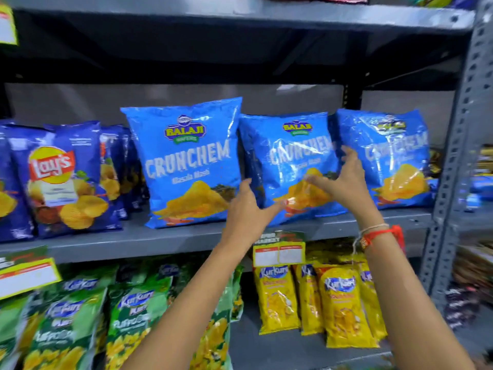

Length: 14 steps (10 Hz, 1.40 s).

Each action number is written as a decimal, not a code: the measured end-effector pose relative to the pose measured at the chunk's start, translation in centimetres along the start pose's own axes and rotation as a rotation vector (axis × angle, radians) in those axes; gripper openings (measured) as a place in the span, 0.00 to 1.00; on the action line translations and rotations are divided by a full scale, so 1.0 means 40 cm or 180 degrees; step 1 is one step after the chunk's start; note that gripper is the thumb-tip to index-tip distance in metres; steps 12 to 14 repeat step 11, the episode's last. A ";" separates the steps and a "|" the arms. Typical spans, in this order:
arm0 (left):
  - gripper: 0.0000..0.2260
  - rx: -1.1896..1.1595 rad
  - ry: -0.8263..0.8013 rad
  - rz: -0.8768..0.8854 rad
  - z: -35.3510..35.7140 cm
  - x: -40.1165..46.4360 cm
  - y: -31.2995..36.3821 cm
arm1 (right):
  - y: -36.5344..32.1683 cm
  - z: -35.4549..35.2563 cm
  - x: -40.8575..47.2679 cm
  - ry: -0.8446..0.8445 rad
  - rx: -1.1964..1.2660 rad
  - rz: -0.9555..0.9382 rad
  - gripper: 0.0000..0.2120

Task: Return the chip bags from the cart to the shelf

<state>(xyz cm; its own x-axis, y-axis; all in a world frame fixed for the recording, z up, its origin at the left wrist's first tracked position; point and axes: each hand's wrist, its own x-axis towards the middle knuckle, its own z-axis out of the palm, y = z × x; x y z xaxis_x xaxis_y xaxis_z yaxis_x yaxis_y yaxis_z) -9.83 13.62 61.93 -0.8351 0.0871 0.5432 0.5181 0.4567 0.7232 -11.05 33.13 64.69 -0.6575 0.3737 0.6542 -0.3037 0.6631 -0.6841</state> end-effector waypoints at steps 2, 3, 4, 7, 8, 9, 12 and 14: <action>0.29 0.0039 -0.0342 -0.0439 0.083 0.029 -0.009 | 0.118 -0.039 0.029 -0.1121 0.0476 0.0533 0.55; 0.30 0.0003 -0.0199 -0.0502 0.096 0.054 -0.032 | 0.144 -0.034 0.038 -0.1364 0.0498 0.0537 0.57; 0.36 -0.0065 -0.0156 -0.0544 0.102 0.078 -0.046 | 0.155 -0.028 0.038 -0.1235 0.0408 0.0375 0.51; 0.34 -0.0310 0.0078 -0.0724 0.108 0.120 -0.056 | 0.143 0.014 0.013 -0.0758 0.0412 -0.0102 0.39; 0.36 -0.0133 0.0140 -0.0740 0.112 0.116 -0.047 | 0.141 0.017 0.007 -0.0690 0.0354 -0.0024 0.41; 0.44 0.0133 0.0209 -0.0698 0.115 0.095 -0.031 | 0.144 0.014 0.006 -0.0702 0.0334 -0.0070 0.43; 0.43 0.0206 0.0746 0.0140 0.096 -0.006 0.046 | 0.055 -0.072 -0.034 0.0144 0.1229 -0.0095 0.39; 0.43 0.0206 0.0746 0.0140 0.096 -0.006 0.046 | 0.055 -0.072 -0.034 0.0144 0.1229 -0.0095 0.39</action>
